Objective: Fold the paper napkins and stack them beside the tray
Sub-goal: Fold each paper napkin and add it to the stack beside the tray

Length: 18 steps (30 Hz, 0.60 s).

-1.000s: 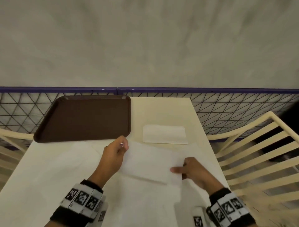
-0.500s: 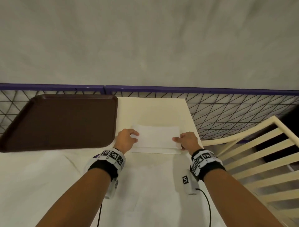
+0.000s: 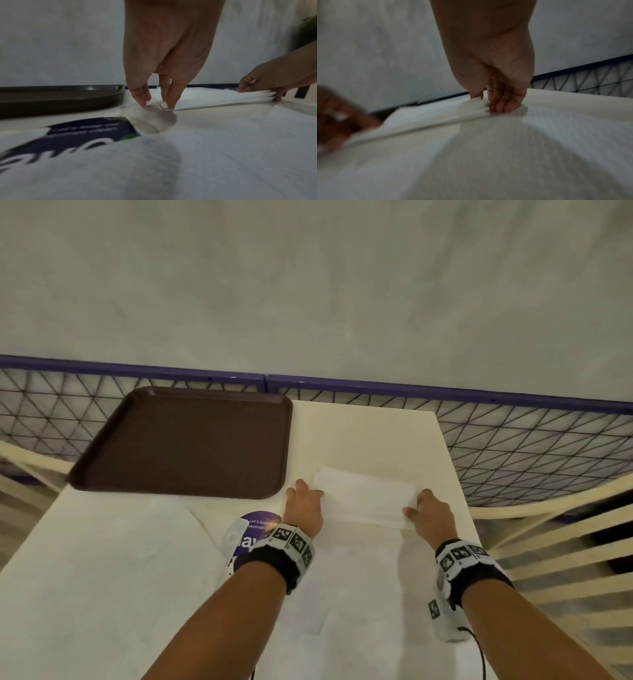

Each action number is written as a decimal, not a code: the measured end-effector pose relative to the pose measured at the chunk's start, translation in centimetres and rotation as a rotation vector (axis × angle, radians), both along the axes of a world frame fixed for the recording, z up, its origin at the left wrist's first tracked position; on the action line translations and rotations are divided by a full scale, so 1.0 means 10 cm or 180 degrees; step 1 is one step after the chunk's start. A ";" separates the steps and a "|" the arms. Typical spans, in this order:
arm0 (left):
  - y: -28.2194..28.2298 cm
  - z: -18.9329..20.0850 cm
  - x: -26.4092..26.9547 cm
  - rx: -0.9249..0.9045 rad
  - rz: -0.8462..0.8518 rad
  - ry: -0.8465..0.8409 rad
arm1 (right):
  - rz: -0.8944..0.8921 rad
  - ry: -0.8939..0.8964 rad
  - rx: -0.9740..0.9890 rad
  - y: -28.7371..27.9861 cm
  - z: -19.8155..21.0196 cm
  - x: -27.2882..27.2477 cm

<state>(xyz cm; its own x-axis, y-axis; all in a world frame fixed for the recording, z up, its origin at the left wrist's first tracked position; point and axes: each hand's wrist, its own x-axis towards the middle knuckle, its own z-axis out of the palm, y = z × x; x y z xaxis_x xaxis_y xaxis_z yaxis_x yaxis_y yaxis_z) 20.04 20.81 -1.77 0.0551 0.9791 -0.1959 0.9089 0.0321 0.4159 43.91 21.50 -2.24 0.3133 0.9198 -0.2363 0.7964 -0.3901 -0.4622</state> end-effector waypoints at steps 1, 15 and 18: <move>-0.05 0.03 -0.08 0.0043 0.0019 0.0033 | -0.0047 0.0147 0.0047 -0.02 0.06 0.02; -0.80 0.13 -2.85 -0.0217 0.1592 0.0263 | -0.0359 0.1431 0.0543 -1.99 0.64 -0.35; -0.77 0.08 -2.98 -0.0519 0.1492 0.0540 | -0.0461 0.1827 0.0296 -2.34 0.63 -0.57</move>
<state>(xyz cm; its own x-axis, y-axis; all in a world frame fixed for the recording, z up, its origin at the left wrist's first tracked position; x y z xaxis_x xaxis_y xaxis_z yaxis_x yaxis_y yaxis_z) -9.72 13.06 -0.96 -0.4273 0.8471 -0.3158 0.8356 0.5035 0.2199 38.17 -1.93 4.07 0.2832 0.9021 -0.3256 0.3509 -0.4134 -0.8402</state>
